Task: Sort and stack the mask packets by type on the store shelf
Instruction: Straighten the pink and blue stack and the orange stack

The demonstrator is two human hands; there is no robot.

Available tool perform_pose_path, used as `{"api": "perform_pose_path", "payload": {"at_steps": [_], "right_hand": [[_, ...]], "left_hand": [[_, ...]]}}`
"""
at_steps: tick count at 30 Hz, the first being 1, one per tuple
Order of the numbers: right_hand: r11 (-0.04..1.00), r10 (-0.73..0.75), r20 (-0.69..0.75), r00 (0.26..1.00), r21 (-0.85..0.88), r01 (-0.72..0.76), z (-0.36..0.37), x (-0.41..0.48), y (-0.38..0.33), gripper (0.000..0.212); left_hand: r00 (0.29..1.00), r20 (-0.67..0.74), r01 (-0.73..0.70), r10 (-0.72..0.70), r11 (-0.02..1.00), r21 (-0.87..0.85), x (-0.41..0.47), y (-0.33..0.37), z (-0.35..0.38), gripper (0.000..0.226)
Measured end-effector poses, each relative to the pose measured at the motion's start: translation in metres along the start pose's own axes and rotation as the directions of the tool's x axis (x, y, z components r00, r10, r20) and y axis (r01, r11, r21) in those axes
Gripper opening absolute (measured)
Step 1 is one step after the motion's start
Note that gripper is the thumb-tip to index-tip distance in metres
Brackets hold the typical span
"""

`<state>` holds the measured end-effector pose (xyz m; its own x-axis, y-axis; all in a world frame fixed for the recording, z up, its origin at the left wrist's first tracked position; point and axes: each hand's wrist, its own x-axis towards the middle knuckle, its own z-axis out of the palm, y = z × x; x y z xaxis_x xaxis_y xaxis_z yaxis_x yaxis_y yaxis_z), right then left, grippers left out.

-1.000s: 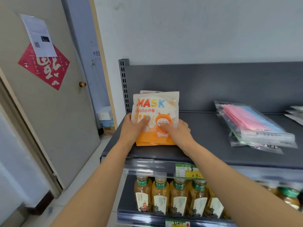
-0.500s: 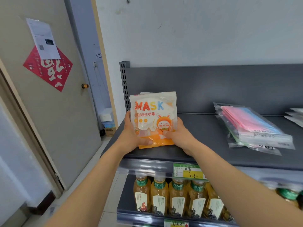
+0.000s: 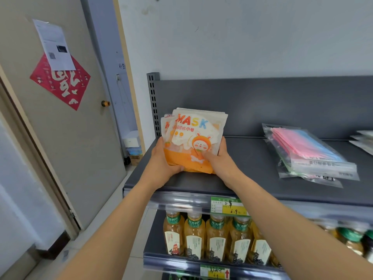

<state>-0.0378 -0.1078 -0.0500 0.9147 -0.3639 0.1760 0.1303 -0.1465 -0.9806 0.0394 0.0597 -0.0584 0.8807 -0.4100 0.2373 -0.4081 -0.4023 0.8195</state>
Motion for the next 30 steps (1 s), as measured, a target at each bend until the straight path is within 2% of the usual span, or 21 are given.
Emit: {"api": "perform_pose_path", "payload": {"at_steps": [4, 7, 9, 12, 16, 21, 23, 27, 30], "right_hand": [[0.999, 0.002, 0.048, 0.999, -0.04, 0.0, -0.002, 0.002, 0.006, 0.064], [0.998, -0.015, 0.048, 0.999, -0.06, 0.018, 0.0, 0.001, 0.008, 0.065], [0.998, -0.021, 0.024, 0.999, -0.053, 0.022, 0.002, 0.001, 0.007, 0.068], [0.997, -0.018, -0.001, 1.0, -0.074, 0.018, 0.004, 0.001, 0.005, 0.069], [0.996, -0.054, 0.039, 0.998, -0.075, 0.057, 0.006, -0.003, -0.003, 0.058], [0.986, -0.002, -0.003, 1.0, -0.167, 0.001, 0.01, -0.002, -0.001, 0.085], [0.981, 0.013, -0.008, 1.0, -0.192, -0.014, 0.01, 0.0, 0.0, 0.086], [0.961, -0.016, -0.03, 0.999, -0.277, 0.007, 0.011, -0.002, 0.001, 0.081], [0.968, -0.004, -0.045, 0.999, -0.249, -0.008, 0.008, -0.003, -0.001, 0.08]], "left_hand": [[0.999, 0.019, 0.029, -0.031, 0.995, 0.092, -0.004, 0.001, 0.002, 0.129], [0.998, -0.06, 0.016, -0.008, 0.99, 0.139, -0.004, 0.0, 0.001, 0.131], [0.998, -0.061, 0.037, -0.029, 0.99, 0.139, -0.001, 0.001, -0.001, 0.131], [0.999, 0.011, 0.038, -0.038, 0.997, 0.063, 0.006, -0.004, -0.003, 0.125], [0.983, 0.17, 0.079, -0.067, 0.995, -0.065, 0.014, -0.017, -0.004, 0.141], [0.946, 0.317, 0.13, -0.073, 0.978, -0.163, 0.008, -0.007, -0.01, 0.16], [0.931, 0.354, 0.152, -0.087, 0.975, -0.161, 0.008, -0.007, -0.012, 0.161], [0.959, 0.26, 0.158, -0.111, 0.974, -0.165, 0.005, -0.005, -0.011, 0.157], [0.976, 0.177, 0.163, -0.129, 0.968, -0.193, 0.004, -0.004, -0.011, 0.141]]}}
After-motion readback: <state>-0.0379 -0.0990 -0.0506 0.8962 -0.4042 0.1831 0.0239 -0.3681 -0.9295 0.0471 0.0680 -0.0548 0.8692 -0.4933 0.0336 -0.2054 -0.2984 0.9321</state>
